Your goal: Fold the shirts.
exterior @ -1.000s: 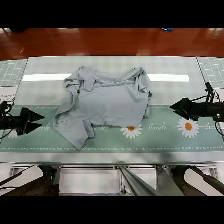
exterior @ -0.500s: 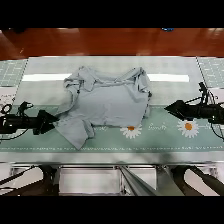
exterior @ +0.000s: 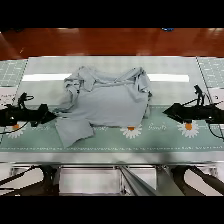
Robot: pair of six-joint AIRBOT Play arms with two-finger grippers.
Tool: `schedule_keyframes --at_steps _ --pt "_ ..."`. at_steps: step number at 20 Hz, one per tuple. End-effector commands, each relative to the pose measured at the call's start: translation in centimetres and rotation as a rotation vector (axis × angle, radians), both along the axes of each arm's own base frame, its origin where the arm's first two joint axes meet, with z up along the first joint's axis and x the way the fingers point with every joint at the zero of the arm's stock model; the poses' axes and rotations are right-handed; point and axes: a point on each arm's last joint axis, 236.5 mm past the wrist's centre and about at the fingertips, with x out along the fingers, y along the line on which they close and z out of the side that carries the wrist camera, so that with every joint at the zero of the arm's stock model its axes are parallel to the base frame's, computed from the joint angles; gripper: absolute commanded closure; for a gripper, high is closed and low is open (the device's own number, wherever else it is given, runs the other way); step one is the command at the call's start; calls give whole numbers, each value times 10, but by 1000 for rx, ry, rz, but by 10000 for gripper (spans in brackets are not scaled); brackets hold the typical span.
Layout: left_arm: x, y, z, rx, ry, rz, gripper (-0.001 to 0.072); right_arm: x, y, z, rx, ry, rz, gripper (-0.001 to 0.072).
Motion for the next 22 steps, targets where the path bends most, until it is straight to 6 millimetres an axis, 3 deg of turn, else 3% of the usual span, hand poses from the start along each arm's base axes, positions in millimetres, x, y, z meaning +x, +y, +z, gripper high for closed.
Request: schedule_keyframes --at_steps 1,8,17,18,19,22 --pt "15 17 21 11 -47 3 690 -14 20 -19 28 94 60 314" --pt "24 25 24 36 -71 21 689 13 65 -26 89 76 103 315" --pt "24 24 24 36 -72 19 689 23 98 -45 97 85 131 315" --pt "24 24 24 36 -72 19 690 25 101 -45 104 83 130 341" --pt "24 24 24 36 -72 19 690 27 103 -45 106 76 136 451" --pt "24 24 24 36 -72 19 689 30 104 -42 102 52 160 611"
